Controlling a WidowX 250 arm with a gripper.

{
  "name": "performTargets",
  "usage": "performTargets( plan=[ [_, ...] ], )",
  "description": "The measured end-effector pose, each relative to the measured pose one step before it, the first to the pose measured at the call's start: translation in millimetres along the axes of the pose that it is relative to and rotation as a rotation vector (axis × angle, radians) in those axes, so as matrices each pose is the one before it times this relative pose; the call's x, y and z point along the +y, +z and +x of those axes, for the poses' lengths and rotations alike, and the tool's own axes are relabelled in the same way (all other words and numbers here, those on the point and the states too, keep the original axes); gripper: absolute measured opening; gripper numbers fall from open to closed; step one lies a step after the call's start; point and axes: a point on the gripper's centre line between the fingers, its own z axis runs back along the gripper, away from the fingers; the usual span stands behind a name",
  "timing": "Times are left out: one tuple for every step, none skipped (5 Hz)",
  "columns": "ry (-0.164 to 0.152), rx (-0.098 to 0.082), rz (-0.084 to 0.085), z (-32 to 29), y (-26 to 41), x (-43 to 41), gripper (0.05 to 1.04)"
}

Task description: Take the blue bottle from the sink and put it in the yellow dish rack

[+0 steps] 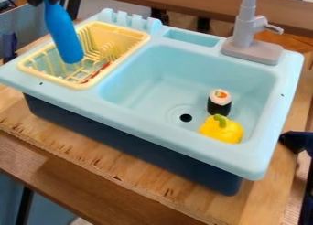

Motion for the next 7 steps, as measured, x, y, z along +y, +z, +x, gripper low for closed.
performTargets(
  plan=[
    [0.0407,0.0093,0.0018,3.60,-6.64,9.39,0.303],
    [0.0257,0.0557,-0.0007,2.77,-16.85,3.99,0.303],
    [0.0368,0.0281,0.0076,-1.94,-11.18,9.50,0.303],
    [-0.0046,0.0557,-0.0068,4.62,-18.37,2.98,0.303],
    [0.0052,-0.0032,-0.0024,4.83,-2.42,4.75,0.303],
    [-0.0210,0.0070,0.0183,7.09,-0.94,2.66,0.374],
    [0.0029,0.0199,-0.0038,-1.00,-4.26,-0.66,0.676]
  ],
)
